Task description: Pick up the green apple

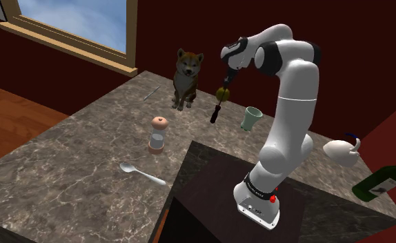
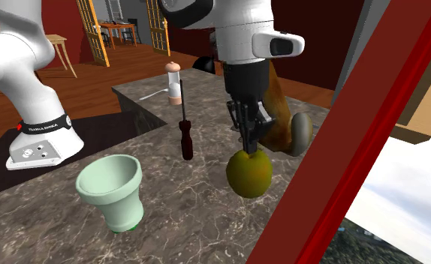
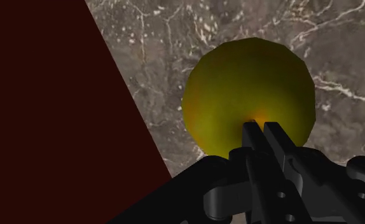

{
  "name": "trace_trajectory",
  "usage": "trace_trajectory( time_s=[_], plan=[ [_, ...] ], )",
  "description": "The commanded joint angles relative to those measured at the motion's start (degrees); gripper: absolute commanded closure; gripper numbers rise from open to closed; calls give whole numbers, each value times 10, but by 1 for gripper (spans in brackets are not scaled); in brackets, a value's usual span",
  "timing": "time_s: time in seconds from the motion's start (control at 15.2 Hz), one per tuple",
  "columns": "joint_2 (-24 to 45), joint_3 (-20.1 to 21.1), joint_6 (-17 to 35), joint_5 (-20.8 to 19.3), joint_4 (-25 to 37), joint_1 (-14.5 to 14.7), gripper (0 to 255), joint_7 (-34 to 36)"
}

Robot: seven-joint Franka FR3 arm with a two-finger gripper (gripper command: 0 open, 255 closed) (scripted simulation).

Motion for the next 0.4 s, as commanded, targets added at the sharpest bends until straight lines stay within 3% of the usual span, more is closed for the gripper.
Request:
trace_trajectory(
  time_s=[0.0, 0.33],
  plan=[
    [-7, -3, -13, -5, 7, 2, 255, 3],
    [-16, -6, -33, -12, 18, 4, 255, 7]
  ],
)
